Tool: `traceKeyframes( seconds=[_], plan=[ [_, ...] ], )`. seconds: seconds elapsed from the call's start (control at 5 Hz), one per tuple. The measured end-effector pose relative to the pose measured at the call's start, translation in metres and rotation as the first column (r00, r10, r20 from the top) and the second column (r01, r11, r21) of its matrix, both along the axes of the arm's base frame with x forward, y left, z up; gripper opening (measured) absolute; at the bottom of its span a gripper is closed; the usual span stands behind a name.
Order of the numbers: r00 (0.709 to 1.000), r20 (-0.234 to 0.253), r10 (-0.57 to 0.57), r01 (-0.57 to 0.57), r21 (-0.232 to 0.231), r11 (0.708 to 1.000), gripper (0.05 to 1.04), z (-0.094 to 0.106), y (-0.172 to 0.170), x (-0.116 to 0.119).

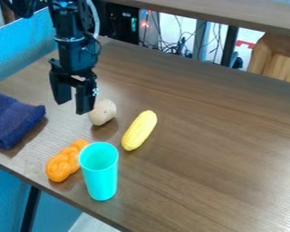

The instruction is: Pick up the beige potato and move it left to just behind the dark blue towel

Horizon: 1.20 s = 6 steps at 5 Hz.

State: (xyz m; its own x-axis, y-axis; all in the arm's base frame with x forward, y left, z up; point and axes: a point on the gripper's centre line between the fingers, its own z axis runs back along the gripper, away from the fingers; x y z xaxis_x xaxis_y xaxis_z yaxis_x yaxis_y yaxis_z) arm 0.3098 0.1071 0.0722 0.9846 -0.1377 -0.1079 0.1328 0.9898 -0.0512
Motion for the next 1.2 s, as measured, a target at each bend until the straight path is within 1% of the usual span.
traceKeyframes(
  seconds=[0.2,0.4,0.6,0.8,1.0,1.2],
  plan=[
    [1.0,-0.005,0.0,0.0,0.016,1.0,1.001,-0.006,0.0,0.002],
    [1.0,-0.019,-0.022,0.022,0.014,1.0,1.001,-0.013,-0.008,0.008],
    [0.999,-0.042,-0.004,0.004,0.017,1.0,1.001,-0.026,-0.006,0.016],
    [0.997,-0.074,-0.011,0.012,0.008,1.0,1.001,-0.034,-0.008,0.024],
    [0.995,-0.095,-0.031,0.031,0.001,1.0,1.001,-0.04,-0.011,0.03],
    [0.993,-0.112,-0.032,0.029,-0.027,0.999,0.947,-0.046,-0.014,0.031]
  ],
)
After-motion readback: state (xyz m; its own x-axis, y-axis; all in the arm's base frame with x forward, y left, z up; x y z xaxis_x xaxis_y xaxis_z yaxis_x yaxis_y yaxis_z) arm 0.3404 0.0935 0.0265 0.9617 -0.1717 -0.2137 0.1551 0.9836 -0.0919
